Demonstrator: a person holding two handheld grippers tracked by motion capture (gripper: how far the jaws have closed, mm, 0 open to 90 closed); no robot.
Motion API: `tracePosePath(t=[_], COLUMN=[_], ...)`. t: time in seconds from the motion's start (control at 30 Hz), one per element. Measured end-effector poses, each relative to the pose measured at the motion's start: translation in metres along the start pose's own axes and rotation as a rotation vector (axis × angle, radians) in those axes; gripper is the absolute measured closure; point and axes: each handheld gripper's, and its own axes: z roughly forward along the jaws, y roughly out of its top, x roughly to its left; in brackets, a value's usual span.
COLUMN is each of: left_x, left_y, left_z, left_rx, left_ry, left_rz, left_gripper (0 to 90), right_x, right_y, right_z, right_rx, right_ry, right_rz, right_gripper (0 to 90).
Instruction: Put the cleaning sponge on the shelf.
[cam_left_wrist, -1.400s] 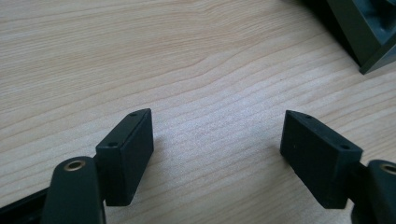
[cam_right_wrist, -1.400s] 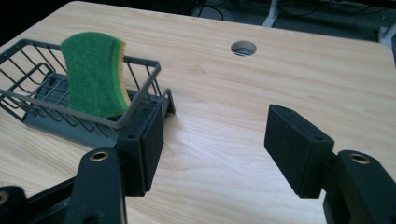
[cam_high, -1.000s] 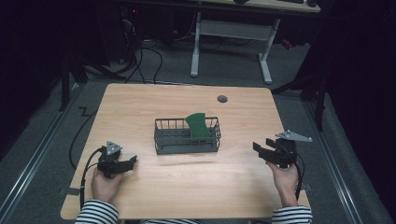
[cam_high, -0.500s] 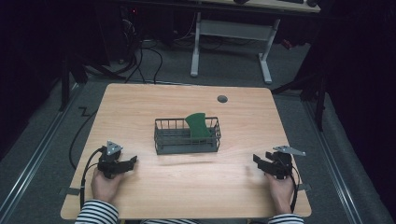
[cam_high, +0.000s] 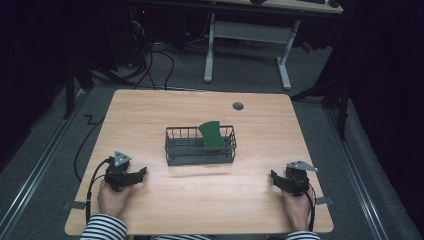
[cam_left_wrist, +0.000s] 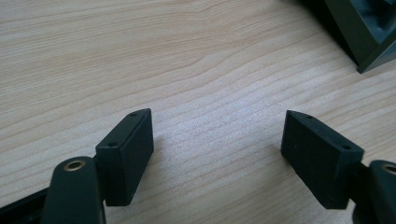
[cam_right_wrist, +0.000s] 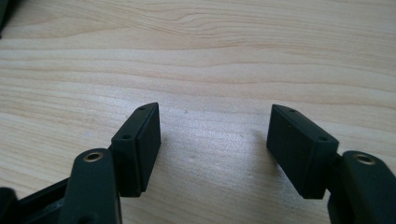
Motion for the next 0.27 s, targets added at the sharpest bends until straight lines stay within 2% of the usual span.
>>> tracePosePath(t=[0.27], left_x=[0.0004], left_y=[-0.0001], left_z=[0.0001], left_rx=[0.003], left_ry=[0.002], left_rz=[-0.007], left_gripper=[23.6], right_x=[-0.0006], right_y=[-0.0001], right_z=[0.0003], right_rx=[0.000], right_ry=[-0.001], right_rz=[0.010], right_gripper=[33.9])
